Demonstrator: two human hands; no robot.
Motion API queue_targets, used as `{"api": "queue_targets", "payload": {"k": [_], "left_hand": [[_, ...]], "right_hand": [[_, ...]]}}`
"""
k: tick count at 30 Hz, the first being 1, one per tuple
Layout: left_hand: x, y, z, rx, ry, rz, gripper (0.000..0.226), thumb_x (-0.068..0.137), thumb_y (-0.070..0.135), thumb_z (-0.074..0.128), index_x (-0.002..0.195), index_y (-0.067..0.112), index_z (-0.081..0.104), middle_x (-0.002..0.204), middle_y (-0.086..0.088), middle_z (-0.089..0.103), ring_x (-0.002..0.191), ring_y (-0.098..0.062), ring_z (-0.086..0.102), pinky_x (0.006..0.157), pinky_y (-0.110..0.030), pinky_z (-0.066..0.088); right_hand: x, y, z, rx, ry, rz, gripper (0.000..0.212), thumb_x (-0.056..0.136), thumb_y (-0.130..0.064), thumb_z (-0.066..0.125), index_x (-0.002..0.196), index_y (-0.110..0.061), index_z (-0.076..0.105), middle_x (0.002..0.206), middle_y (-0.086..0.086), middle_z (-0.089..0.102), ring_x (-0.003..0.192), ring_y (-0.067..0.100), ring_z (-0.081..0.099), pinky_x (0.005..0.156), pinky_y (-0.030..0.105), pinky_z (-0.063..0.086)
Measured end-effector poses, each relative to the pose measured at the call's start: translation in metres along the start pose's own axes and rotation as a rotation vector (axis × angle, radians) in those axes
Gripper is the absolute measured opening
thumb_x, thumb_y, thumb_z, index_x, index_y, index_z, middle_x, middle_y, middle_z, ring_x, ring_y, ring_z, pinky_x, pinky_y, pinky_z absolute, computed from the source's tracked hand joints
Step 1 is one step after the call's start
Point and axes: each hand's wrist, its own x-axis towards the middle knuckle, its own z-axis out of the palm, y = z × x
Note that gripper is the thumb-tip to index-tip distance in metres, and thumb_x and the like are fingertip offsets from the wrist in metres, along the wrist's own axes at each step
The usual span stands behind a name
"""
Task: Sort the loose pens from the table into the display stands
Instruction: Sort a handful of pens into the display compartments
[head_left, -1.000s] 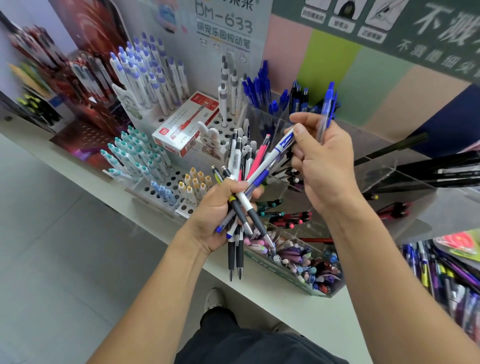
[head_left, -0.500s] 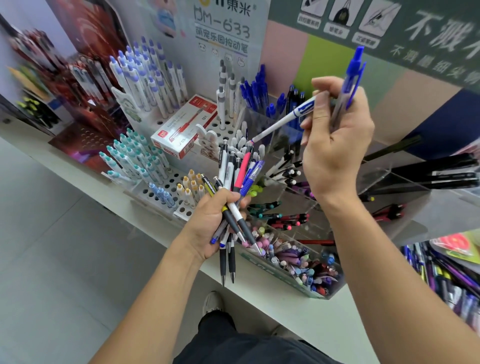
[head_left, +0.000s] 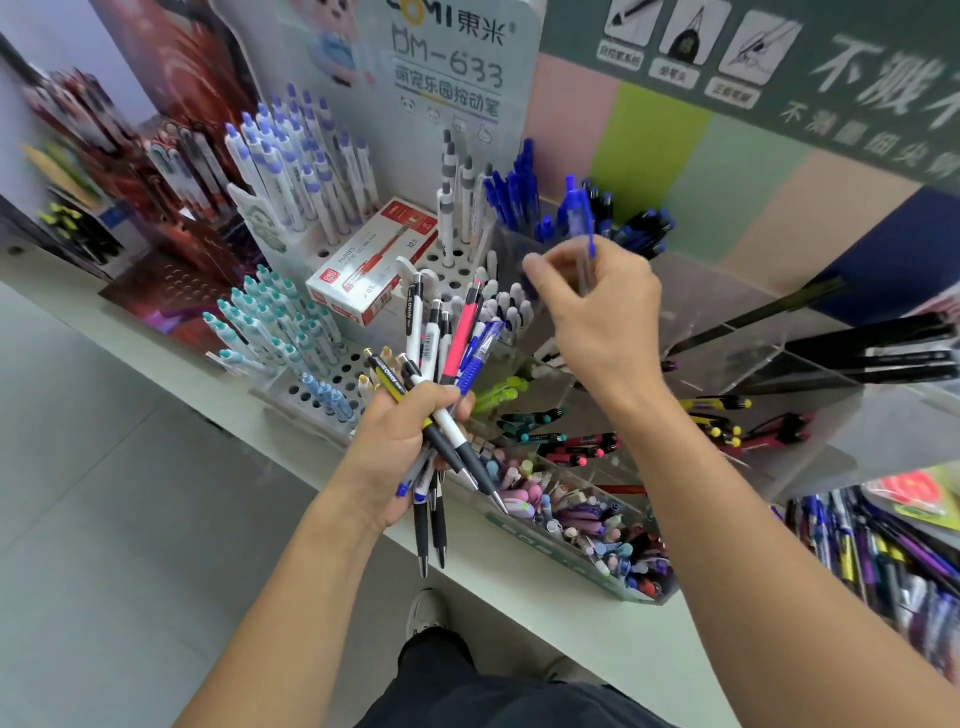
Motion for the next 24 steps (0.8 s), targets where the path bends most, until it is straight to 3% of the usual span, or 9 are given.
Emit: {"api": "queue_targets", "payload": {"k": [3, 5, 6, 8, 11, 15, 19, 21, 24], "left_hand": [[-0.003, 0.004, 0.005, -0.008, -0.026, 0.000, 0.020, 0.076, 0.020, 0.060, 0.091, 0.007, 0.057, 0.068, -0.004, 0.057, 0.049, -0.013, 0.046, 0.042, -0.022, 0.038], [-0.004, 0.006, 0.012, -0.015, -0.058, -0.003, 0.021, 0.076, 0.020, 0.060, 0.092, 0.006, 0.056, 0.069, -0.004, 0.056, 0.049, -0.012, 0.047, 0.042, -0.021, 0.039], [-0.005, 0.008, 0.016, -0.018, -0.067, 0.003, 0.021, 0.077, 0.020, 0.060, 0.092, 0.006, 0.055, 0.070, -0.005, 0.056, 0.048, -0.012, 0.047, 0.041, -0.021, 0.039], [-0.004, 0.011, 0.024, -0.033, -0.072, 0.027, 0.018, 0.078, 0.019, 0.059, 0.091, 0.008, 0.055, 0.070, -0.004, 0.056, 0.048, -0.011, 0.046, 0.040, -0.020, 0.038], [-0.002, 0.017, 0.032, -0.061, -0.059, 0.059, 0.014, 0.078, 0.018, 0.058, 0.089, 0.011, 0.055, 0.069, -0.003, 0.056, 0.046, -0.009, 0.043, 0.038, -0.019, 0.036], [-0.004, 0.018, 0.036, -0.032, 0.010, 0.041, 0.007, 0.076, 0.018, 0.062, 0.070, 0.014, 0.062, 0.069, -0.003, 0.060, 0.048, -0.010, 0.047, 0.038, -0.018, 0.037], [-0.006, 0.020, 0.038, 0.003, 0.064, 0.021, 0.040, 0.093, 0.009, 0.058, 0.055, 0.020, 0.067, 0.069, -0.001, 0.063, 0.053, -0.013, 0.051, 0.042, -0.021, 0.043], [-0.007, 0.022, 0.039, 0.023, 0.091, 0.029, 0.030, 0.095, 0.006, 0.054, 0.068, 0.013, 0.064, 0.070, -0.003, 0.063, 0.053, -0.014, 0.051, 0.041, -0.021, 0.043], [-0.008, 0.024, 0.037, 0.092, 0.121, 0.050, 0.023, 0.095, 0.005, 0.055, 0.074, 0.008, 0.062, 0.073, -0.008, 0.062, 0.055, -0.015, 0.051, 0.041, -0.021, 0.042]], "right_hand": [[-0.002, -0.014, -0.022, 0.412, -0.004, 0.233, 0.046, 0.103, -0.048, 0.044, 0.076, -0.015, 0.059, 0.063, 0.011, 0.062, 0.043, 0.013, 0.043, 0.044, 0.026, 0.038], [-0.003, -0.018, -0.044, 0.680, -0.036, 0.314, 0.043, 0.109, -0.038, 0.033, 0.078, -0.016, 0.054, 0.063, 0.008, 0.055, 0.042, 0.011, 0.034, 0.039, 0.022, 0.027], [-0.003, -0.017, -0.055, 0.724, -0.024, 0.293, 0.042, 0.110, -0.034, 0.033, 0.079, -0.016, 0.055, 0.066, 0.004, 0.055, 0.046, 0.011, 0.038, 0.042, 0.023, 0.031], [0.001, -0.011, -0.077, 0.624, 0.070, 0.190, 0.041, 0.108, -0.033, 0.038, 0.079, -0.020, 0.063, 0.064, -0.004, 0.051, 0.055, 0.011, 0.041, 0.052, 0.026, 0.037], [0.008, -0.006, -0.096, 0.531, 0.157, 0.073, 0.031, 0.105, -0.031, 0.046, 0.088, -0.022, 0.069, 0.057, -0.006, 0.040, 0.054, 0.011, 0.036, 0.052, 0.030, 0.032], [0.007, -0.007, -0.096, 0.534, 0.019, 0.037, 0.013, 0.103, -0.011, 0.054, 0.103, -0.012, 0.067, 0.078, 0.003, 0.069, 0.069, 0.016, 0.067, 0.059, 0.024, 0.052], [0.015, -0.018, -0.076, 0.482, -0.028, 0.006, 0.017, 0.104, -0.013, 0.052, 0.109, -0.007, 0.068, 0.091, 0.014, 0.072, 0.079, 0.022, 0.069, 0.064, 0.030, 0.057], [0.029, -0.024, -0.062, 0.279, -0.024, -0.071, 0.022, 0.104, -0.019, 0.050, 0.102, -0.010, 0.070, 0.088, 0.007, 0.072, 0.076, 0.020, 0.066, 0.063, 0.033, 0.057], [0.053, -0.030, -0.044, -0.274, -0.095, -0.229, 0.025, 0.099, -0.021, 0.055, 0.089, -0.007, 0.072, 0.085, 0.006, 0.070, 0.080, 0.023, 0.060, 0.079, 0.043, 0.051]]}}
